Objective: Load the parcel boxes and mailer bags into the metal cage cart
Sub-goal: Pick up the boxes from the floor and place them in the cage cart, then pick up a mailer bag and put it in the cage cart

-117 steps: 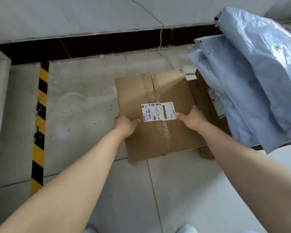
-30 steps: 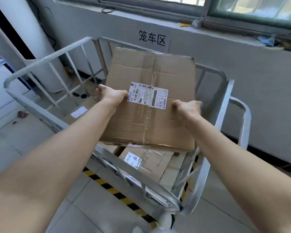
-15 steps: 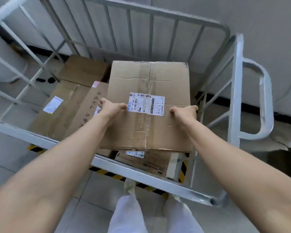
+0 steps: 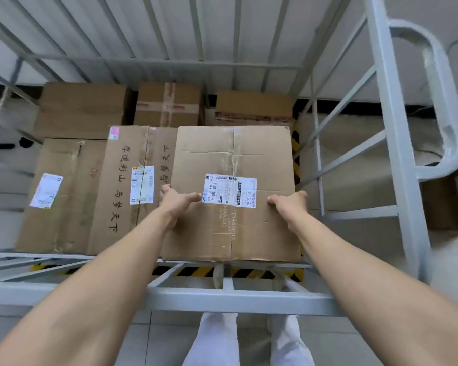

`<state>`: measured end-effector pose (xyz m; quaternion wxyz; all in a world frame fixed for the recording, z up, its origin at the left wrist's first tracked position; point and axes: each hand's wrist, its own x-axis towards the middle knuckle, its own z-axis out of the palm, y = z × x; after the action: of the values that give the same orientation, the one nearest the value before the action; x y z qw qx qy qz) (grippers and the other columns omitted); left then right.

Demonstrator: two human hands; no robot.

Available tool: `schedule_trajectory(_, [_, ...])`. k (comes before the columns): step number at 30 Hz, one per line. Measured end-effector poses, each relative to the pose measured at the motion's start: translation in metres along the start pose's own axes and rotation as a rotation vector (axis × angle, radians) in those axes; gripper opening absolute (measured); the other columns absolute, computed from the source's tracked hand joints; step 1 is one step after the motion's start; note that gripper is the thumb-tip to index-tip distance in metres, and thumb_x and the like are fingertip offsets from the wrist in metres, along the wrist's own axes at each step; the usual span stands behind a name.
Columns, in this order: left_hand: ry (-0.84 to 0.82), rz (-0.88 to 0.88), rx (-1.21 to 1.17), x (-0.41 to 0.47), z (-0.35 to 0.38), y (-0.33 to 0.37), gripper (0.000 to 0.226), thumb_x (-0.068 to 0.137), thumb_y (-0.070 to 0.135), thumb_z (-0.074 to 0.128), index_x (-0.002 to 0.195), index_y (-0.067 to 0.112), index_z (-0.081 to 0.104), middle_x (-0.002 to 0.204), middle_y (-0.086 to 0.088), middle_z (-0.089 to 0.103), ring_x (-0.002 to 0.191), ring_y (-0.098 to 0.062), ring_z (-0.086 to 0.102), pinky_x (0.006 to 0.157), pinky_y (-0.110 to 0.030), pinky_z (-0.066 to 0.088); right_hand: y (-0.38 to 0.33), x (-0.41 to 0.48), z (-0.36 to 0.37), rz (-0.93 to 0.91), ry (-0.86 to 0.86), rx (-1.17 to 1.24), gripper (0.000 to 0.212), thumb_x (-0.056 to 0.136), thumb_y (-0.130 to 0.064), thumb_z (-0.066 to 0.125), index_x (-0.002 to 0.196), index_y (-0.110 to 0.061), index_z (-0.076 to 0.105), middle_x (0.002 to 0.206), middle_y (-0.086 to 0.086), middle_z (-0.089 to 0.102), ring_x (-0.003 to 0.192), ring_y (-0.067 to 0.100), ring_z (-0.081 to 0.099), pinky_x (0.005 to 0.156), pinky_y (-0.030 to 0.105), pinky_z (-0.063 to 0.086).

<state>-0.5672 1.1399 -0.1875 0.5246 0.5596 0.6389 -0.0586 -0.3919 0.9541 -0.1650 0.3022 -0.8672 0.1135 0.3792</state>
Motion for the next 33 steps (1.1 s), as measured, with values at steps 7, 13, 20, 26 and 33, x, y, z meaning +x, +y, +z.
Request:
schedule_trajectory(7, [-0.14,-0.029,0.092,0.005,0.011,-0.013,0.112,0.067,0.034,0.083,0.15,0.011,0.011,0.151,-0.01,0.025,0.135,-0.027,0.033,0.114,-0.042,0.028,0.026,0.008,-0.01,0.088,-0.153,-0.096,0.081,0.085,-0.027,0.07,0.145,-0.003,0.022,0.14,0.016,0.045,0.121,0.03,0.048,0.093,0.038,0.042])
schedule_trajectory(13, [-0.186,-0.058,0.132,-0.004,0.01,-0.01,0.13,0.046,0.049,0.084,0.149,0.012,0.014,0.152,-0.011,0.03,0.135,-0.031,0.037,0.112,-0.048,0.032,0.026,-0.005,-0.019,0.038,-0.221,-0.181,0.059,0.089,-0.021,0.065,0.138,-0.001,0.04,0.138,0.015,0.05,0.125,0.03,0.048,0.098,0.037,0.042])
schedule_trajectory(20, [-0.186,0.188,0.189,-0.065,-0.003,0.066,0.095,0.079,0.03,0.075,0.15,0.011,0.016,0.154,-0.011,0.025,0.135,-0.029,0.037,0.111,-0.043,0.033,-0.031,-0.052,-0.05,-0.251,-0.224,-0.201,0.06,0.095,-0.024,0.056,0.146,-0.003,0.031,0.144,0.012,0.043,0.127,0.027,0.045,0.093,0.031,0.038])
schedule_trajectory(26, [-0.168,0.487,0.309,-0.148,0.0,0.151,0.073,0.087,0.025,0.068,0.146,0.008,0.029,0.15,-0.012,0.035,0.13,-0.027,0.042,0.096,-0.033,0.037,-0.075,-0.107,-0.117,-0.526,-0.156,-0.177,0.057,0.093,-0.032,0.059,0.141,-0.006,0.043,0.141,0.009,0.048,0.125,0.023,0.047,0.095,0.029,0.037])
schedule_trajectory(33, [-0.182,0.847,0.377,-0.263,0.042,0.231,0.07,0.087,0.034,0.067,0.145,0.015,0.033,0.143,-0.005,0.043,0.122,-0.019,0.048,0.098,-0.031,0.043,-0.084,-0.163,-0.222,-0.759,0.075,-0.162,0.058,0.094,-0.037,0.057,0.143,-0.013,0.04,0.146,0.006,0.044,0.132,0.023,0.043,0.105,0.035,0.038])
